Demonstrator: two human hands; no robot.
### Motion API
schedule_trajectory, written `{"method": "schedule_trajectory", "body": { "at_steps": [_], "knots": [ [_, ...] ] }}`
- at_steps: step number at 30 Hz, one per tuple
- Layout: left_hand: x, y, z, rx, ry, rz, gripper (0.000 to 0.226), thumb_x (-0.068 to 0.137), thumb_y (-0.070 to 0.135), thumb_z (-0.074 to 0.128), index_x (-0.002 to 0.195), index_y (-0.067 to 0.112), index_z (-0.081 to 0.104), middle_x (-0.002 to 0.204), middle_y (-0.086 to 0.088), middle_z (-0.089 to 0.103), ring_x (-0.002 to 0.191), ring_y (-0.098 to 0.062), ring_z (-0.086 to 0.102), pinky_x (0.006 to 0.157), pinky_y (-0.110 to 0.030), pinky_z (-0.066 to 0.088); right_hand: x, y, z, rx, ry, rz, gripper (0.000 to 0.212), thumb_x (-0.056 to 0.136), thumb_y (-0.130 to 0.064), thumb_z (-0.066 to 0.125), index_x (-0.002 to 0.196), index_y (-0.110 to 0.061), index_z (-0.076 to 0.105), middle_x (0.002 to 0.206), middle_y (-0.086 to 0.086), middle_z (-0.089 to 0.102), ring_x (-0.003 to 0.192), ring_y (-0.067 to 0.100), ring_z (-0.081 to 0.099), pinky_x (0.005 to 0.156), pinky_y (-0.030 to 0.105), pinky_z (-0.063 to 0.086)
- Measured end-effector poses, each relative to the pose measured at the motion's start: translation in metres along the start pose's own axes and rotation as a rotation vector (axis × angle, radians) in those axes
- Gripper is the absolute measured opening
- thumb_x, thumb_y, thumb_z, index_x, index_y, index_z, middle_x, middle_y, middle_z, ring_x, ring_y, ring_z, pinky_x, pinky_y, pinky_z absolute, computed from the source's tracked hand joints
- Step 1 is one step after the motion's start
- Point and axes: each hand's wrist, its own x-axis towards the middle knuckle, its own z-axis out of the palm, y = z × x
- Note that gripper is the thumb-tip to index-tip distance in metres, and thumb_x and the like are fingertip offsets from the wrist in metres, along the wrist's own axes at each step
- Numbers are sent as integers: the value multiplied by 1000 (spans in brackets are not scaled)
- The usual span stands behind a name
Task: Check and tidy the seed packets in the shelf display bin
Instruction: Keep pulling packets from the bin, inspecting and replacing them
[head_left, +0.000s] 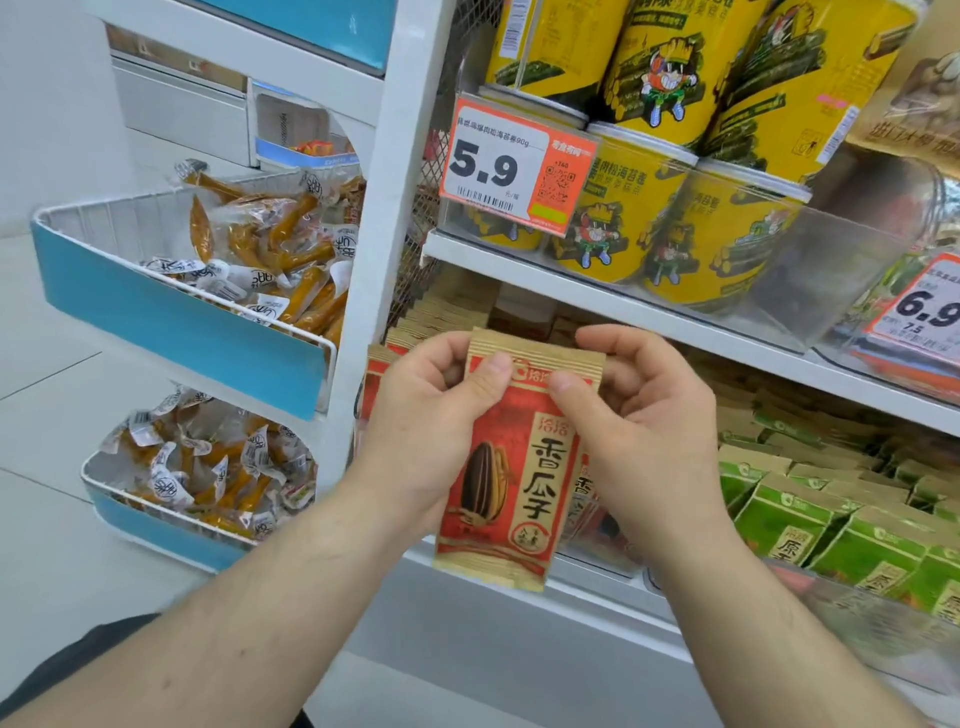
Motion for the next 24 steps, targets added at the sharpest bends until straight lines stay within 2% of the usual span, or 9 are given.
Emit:
{"method": "schedule_trajectory", "body": {
  "at_steps": [2, 4, 8, 9, 11, 14, 17, 22, 24],
  "knots": [
    [-1, -5, 2, -32, -19, -51, 9, 85, 19, 61, 89, 11, 65, 84, -12, 73, 74, -24, 71, 63, -36, 60, 0, 4, -4, -10, -1, 28, 9, 87, -10, 67, 84, -19, 66, 75, 6, 72, 67, 23, 68, 60, 40, 59],
    [-3, -10, 4, -31, -15, -83, 15, 83, 27, 60, 86, 12, 63, 80, -12, 72, 69, -23, 70, 59, -34, 59, -1, 10, -7, -18, 12, 56, 19, 90, -17, 64, 72, -19, 66, 65, 3, 69, 59, 15, 65, 54, 32, 55],
    [-3, -20, 7, -11, 5, -102, 16, 77, 31, 61, 79, 15, 62, 76, -9, 71, 67, -22, 70, 58, -35, 58, 0, 23, -13, 75, 6, 158, 34, 94, -23, 60, 60, -23, 67, 61, 4, 62, 65, 34, 64, 58, 44, 52],
    [-2, -22, 8, -9, 6, -111, 16, 77, 31, 61, 79, 16, 62, 77, -9, 71, 67, -22, 70, 59, -35, 59, 1, 25, -14, 96, 13, 192, 35, 94, -24, 60, 59, -23, 66, 59, 3, 61, 63, 33, 62, 58, 44, 51],
    [-2, -27, 11, -13, 10, -125, 15, 78, 30, 61, 78, 15, 62, 76, -9, 71, 67, -22, 70, 60, -36, 59, 2, 29, -16, 159, 28, 278, 37, 93, -24, 60, 57, -22, 65, 54, -1, 57, 56, 23, 58, 54, 36, 47],
    [-1, -34, 15, -21, 31, -134, 18, 86, 25, 61, 69, 19, 64, 74, -8, 70, 66, -22, 69, 61, -37, 59, 2, 32, -18, 239, 41, 378, 35, 94, -23, 60, 59, -18, 62, 51, -1, 56, 49, 18, 56, 49, 26, 44],
    [1, -40, 20, -14, 55, -154, 20, 94, 21, 58, 75, 16, 62, 75, -9, 70, 65, -21, 68, 62, -37, 60, 2, 38, -21, 252, 57, 396, 31, 94, -23, 60, 64, -16, 61, 52, 0, 57, 49, 17, 57, 46, 24, 44],
    [6, -40, 21, -35, 108, -171, 14, 93, 24, 58, 85, 13, 60, 74, -6, 72, 64, -18, 70, 57, -34, 58, -3, 42, -26, 112, -59, 386, 19, 95, -27, 58, 82, -13, 62, 65, 2, 69, 56, 14, 66, 41, 20, 44],
    [8, -38, 21, -63, 107, -183, 14, 92, 26, 58, 86, 13, 60, 76, -8, 73, 65, -19, 70, 58, -35, 59, -5, 46, -27, 17, -85, 364, 22, 94, -28, 60, 76, -15, 62, 67, 6, 72, 54, 14, 66, 42, 20, 43]
  ]
}}
